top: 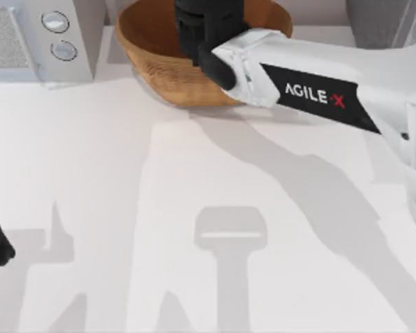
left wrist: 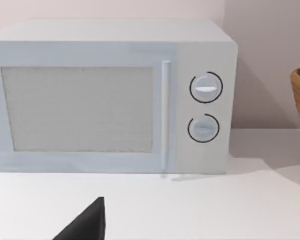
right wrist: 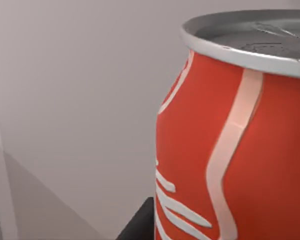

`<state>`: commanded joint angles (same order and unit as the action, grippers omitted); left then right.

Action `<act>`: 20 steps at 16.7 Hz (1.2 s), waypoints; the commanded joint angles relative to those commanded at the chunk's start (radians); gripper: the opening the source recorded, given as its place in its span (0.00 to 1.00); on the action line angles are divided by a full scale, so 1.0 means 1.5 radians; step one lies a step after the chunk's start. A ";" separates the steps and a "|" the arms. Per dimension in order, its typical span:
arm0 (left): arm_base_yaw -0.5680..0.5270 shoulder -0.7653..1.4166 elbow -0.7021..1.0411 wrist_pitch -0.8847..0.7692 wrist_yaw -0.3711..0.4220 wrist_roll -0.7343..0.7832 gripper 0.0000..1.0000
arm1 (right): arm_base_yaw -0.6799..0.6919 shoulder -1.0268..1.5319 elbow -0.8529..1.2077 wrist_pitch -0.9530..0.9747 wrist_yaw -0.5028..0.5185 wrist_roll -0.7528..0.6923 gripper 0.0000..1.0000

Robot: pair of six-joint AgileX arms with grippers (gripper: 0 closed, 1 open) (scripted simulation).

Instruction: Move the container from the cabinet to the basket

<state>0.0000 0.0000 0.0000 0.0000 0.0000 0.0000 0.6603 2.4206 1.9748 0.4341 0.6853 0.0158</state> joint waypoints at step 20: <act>0.000 0.000 0.000 0.000 0.000 0.000 1.00 | 0.000 0.000 0.000 0.000 0.000 0.000 1.00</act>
<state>0.0000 0.0000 0.0000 0.0000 0.0000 0.0000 0.6603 2.4206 1.9748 0.4341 0.6853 0.0158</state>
